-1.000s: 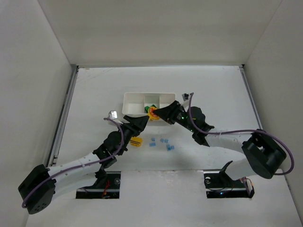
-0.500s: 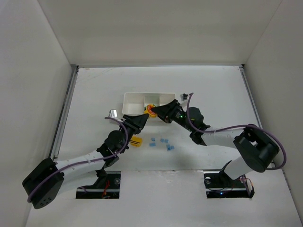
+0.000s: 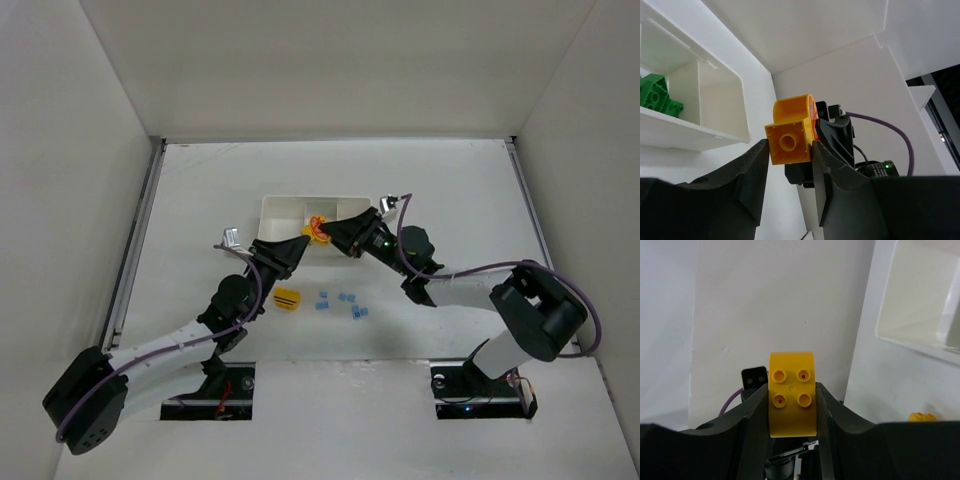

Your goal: Sort the legos into containers by color

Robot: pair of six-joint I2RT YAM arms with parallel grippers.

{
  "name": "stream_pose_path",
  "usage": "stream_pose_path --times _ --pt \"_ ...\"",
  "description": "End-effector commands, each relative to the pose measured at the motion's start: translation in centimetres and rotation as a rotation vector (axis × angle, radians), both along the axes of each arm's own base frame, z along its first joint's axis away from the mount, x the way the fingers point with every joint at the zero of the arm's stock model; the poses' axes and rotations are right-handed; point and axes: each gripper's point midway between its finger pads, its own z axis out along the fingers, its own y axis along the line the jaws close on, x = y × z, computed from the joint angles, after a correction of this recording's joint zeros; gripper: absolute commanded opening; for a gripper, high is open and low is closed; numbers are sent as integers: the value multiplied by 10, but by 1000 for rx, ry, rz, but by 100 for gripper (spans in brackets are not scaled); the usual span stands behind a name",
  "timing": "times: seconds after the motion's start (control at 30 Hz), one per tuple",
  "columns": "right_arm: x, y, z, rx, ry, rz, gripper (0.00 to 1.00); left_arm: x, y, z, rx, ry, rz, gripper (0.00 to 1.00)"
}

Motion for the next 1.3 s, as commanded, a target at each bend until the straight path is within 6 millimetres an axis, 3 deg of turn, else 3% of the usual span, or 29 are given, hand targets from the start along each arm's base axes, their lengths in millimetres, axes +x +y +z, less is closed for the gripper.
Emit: stream_pose_path --times 0.0,0.2,0.43,0.53,0.7,0.83,1.0,1.1,1.27 --pt "4 -24 38 83 -92 -30 27 -3 18 38 -86 -98 33 9" --pt "14 -44 40 74 -107 -64 27 -3 30 34 -44 -87 55 8" --pt "24 -38 25 -49 -122 -79 27 7 28 21 85 -45 59 10" --pt "36 -23 6 -206 -111 -80 27 9 30 22 134 -52 70 11" --pt "49 22 -14 -403 -143 -62 27 12 43 17 232 -34 114 12" --pt "64 57 -37 -469 -129 -28 27 13 54 10 278 -5 138 12" --pt "83 80 -58 -515 -94 -25 29 19 65 3 318 27 173 13" --pt "94 86 -57 -521 -95 -41 38 24 67 3 332 33 185 13" --pt "103 87 -42 -509 -112 -78 63 34 70 2 350 51 208 13"
